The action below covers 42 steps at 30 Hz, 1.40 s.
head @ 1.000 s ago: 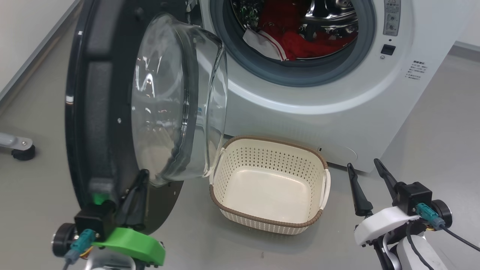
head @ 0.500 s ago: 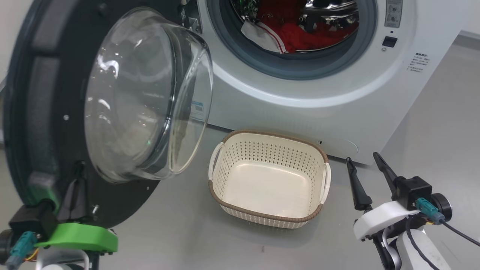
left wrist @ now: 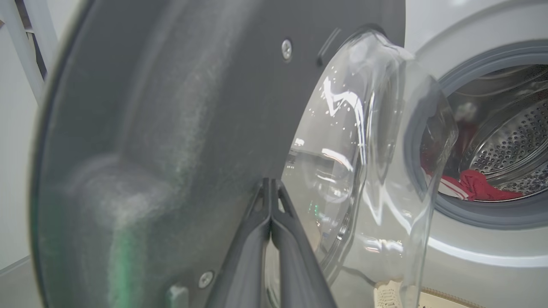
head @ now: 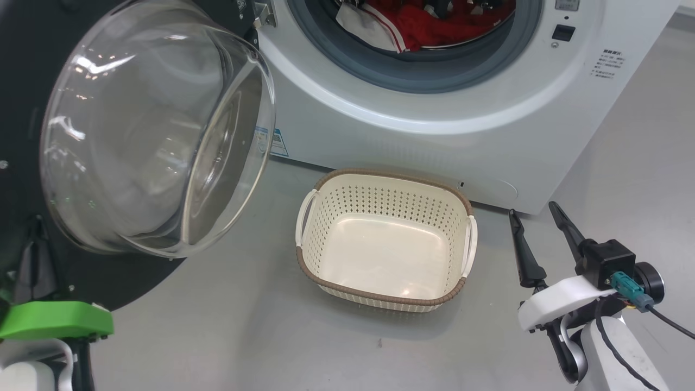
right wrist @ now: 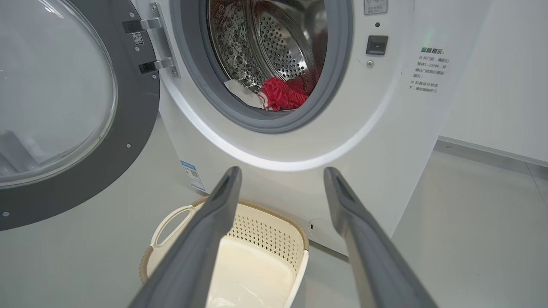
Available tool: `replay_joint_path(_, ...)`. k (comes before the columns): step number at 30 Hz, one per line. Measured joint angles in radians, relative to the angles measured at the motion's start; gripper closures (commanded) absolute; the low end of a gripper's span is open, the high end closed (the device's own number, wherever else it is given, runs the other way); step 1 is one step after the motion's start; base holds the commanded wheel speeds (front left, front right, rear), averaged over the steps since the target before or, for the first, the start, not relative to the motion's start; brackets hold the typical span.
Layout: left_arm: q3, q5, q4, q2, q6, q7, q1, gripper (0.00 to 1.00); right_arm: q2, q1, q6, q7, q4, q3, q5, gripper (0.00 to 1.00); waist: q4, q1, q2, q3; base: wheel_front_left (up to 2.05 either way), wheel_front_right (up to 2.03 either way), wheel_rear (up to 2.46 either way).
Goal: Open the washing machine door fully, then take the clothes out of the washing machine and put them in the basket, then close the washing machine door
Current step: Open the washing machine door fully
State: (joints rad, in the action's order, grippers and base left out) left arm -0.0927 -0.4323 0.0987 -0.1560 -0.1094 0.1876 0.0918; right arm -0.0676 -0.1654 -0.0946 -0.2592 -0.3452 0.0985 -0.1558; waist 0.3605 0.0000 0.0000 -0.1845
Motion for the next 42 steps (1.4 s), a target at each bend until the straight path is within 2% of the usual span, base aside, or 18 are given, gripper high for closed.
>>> replay_joint_path(9,-0.064,-0.025,0.086,-0.022,-0.001,0.022,0.058,1.00,-0.010,-0.017,-0.001,0.000,0.003,-0.007,0.011,0.00,-0.008,0.0001,0.0000,-0.027,0.00,0.00,0.00)
replay_joint_path(17,-0.081,-0.031,0.133,-0.023,-0.001,0.036,0.073,1.00,-0.010,-0.018,-0.001,0.000,0.003,-0.014,0.017,0.00,-0.009,0.0001,0.0000,-0.027,0.00,0.00,0.00)
replay_joint_path(31,-0.044,0.009,0.111,-0.015,-0.009,0.053,0.058,1.00,-0.007,-0.032,-0.009,0.000,0.000,-0.015,0.019,0.00,-0.013,0.0001,0.0000,-0.018,0.00,0.00,0.00)
replay_joint_path(42,0.034,0.047,0.034,0.036,-0.002,0.060,-0.040,1.00,0.001,-0.030,-0.010,0.000,-0.002,-0.018,0.017,0.00,-0.021,0.0000,0.0000,0.007,0.00,0.00,0.00)
